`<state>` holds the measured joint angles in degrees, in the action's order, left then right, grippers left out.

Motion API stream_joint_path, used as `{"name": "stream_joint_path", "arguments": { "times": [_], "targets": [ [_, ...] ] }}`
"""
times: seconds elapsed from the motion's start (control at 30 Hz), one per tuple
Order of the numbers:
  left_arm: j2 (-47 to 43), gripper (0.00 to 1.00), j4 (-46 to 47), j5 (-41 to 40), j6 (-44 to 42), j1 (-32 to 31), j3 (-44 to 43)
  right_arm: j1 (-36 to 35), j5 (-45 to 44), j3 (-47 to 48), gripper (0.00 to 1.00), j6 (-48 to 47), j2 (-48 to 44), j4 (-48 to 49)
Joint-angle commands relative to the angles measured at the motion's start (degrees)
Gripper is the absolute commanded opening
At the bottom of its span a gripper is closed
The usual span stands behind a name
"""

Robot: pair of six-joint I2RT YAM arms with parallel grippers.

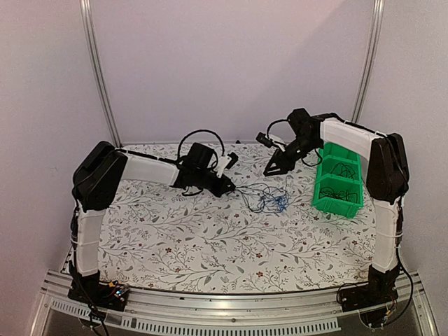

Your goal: Untangle the cables

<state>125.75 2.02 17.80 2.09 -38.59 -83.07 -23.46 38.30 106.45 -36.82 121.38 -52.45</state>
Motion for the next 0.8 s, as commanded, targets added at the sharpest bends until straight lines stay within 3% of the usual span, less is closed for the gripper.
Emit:
{"name": "stream_joint_path", "arguments": {
  "times": [0.0,0.3,0.53,0.77],
  "targets": [
    [-9.1,0.0,2.4,1.4,3.0,0.6,3.5,0.1,-0.5,1.3,0.38,0.5,2.8,2.0],
    [-17.5,0.0,2.5,1.2,11.7,0.6,8.5,-2.0,-0.6,3.8,0.39,-0.4,7.3,4.0],
    [-21.4,0.35,-2.9,-8.4,23.0,0.9,12.6,-8.1,-7.6,2.1,0.39,-3.4,8.4,13.1],
    [-26.5,0.42,-8.3,-10.6,26.9,0.9,14.7,-11.2,-11.2,7.6,0.39,-2.8,15.1,16.4]
  ]
}}
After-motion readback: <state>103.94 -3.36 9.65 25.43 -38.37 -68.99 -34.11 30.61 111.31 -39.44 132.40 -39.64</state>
